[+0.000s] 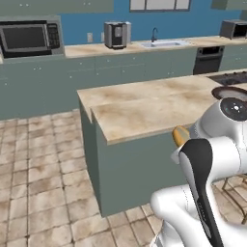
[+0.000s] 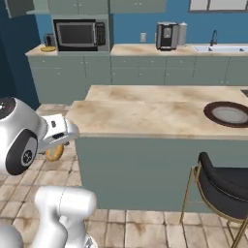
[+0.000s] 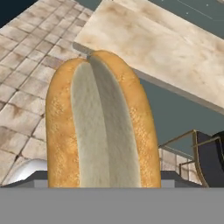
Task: Move the hot dog bun to the plate on the dining table and place the condiment next to that plate. Then navigate to the fridge and take the sausage and place it on the plate as well.
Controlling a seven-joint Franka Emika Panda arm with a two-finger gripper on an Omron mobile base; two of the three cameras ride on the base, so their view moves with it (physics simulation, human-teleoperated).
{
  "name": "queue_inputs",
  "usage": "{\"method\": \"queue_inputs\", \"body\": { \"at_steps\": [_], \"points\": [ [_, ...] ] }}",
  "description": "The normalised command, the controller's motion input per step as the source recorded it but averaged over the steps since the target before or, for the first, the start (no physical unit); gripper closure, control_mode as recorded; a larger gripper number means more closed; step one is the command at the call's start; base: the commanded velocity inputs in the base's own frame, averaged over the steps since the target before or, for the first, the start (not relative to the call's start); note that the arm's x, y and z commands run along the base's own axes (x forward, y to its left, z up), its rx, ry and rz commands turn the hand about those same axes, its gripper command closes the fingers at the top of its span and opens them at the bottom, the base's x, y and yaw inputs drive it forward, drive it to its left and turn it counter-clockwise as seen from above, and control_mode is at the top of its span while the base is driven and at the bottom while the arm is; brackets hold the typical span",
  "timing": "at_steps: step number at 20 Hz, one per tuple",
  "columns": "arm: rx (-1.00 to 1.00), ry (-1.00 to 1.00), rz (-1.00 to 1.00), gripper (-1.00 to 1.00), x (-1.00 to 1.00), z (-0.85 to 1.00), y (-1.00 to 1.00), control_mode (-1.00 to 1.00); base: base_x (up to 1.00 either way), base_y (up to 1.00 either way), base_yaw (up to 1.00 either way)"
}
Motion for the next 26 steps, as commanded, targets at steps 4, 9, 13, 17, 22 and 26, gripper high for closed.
{"method": "queue_inputs", "body": {
  "at_steps": [4, 9, 13, 17, 22, 26],
  "points": [
    [0.0, 0.0, 0.0, 1.0, 0.0, 0.0, 0.0, 1.0, 0.0, -1.0, 0.0],
    [0.0, 0.0, 0.0, 1.0, 0.0, 0.0, 0.0, 1.0, 0.04, -1.0, 0.0],
    [0.0, 0.0, 0.0, 1.0, 0.0, 0.0, 0.0, 1.0, 0.08, -1.0, 0.0],
    [0.0, 0.0, 0.0, 1.0, 0.0, 0.0, 0.0, 1.0, 0.22, -0.98, 0.0],
    [0.0, 0.0, 0.0, 1.0, 0.0, 0.0, 0.0, 1.0, 0.46, -0.79, 0.01],
    [0.0, 0.0, 0.0, 1.0, 0.0, 0.0, 0.0, 1.0, 0.79, -0.38, 0.09]
  ]
}}
